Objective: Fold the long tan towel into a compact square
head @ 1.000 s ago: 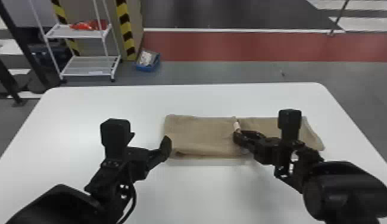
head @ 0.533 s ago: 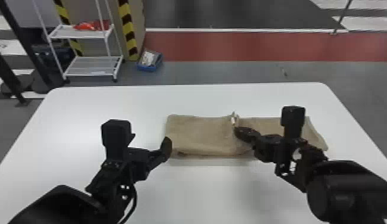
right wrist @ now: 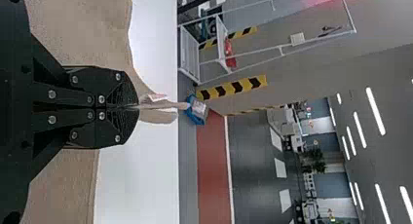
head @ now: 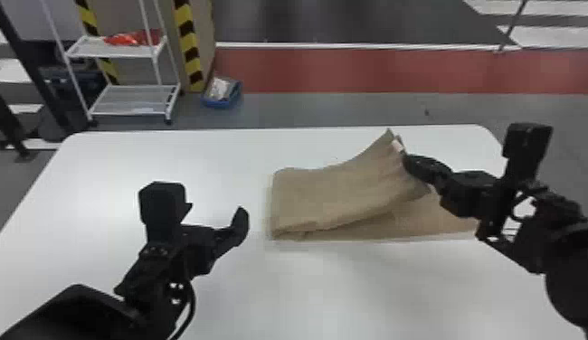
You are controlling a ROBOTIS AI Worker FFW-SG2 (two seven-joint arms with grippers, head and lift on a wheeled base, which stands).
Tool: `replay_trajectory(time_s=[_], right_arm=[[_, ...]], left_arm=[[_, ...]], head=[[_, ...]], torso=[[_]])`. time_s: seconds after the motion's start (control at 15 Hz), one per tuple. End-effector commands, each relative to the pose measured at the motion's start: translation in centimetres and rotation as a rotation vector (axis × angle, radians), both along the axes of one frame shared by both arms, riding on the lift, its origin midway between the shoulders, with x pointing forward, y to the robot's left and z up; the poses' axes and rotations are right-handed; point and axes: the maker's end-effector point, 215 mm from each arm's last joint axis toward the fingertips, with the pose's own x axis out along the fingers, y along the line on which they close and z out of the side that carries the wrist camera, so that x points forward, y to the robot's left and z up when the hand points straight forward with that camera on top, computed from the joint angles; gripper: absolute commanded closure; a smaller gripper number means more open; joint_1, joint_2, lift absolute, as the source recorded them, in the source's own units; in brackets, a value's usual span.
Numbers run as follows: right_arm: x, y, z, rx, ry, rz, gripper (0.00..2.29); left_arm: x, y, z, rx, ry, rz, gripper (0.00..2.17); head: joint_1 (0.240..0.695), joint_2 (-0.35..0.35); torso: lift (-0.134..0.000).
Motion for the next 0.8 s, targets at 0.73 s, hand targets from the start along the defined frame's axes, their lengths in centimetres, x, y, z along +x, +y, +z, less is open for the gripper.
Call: replay_trajectory(time_s=[0.73], right_arm=[[-1.7, -12.3, -3.9, 0.017, 0.058, -0.128, 1.36]], left_arm=[[0.4, 0.3, 0.3, 0.005, 0.000, 0.013, 0.09]], head=[[0.695, -0.165]], torso=[[-0.125]])
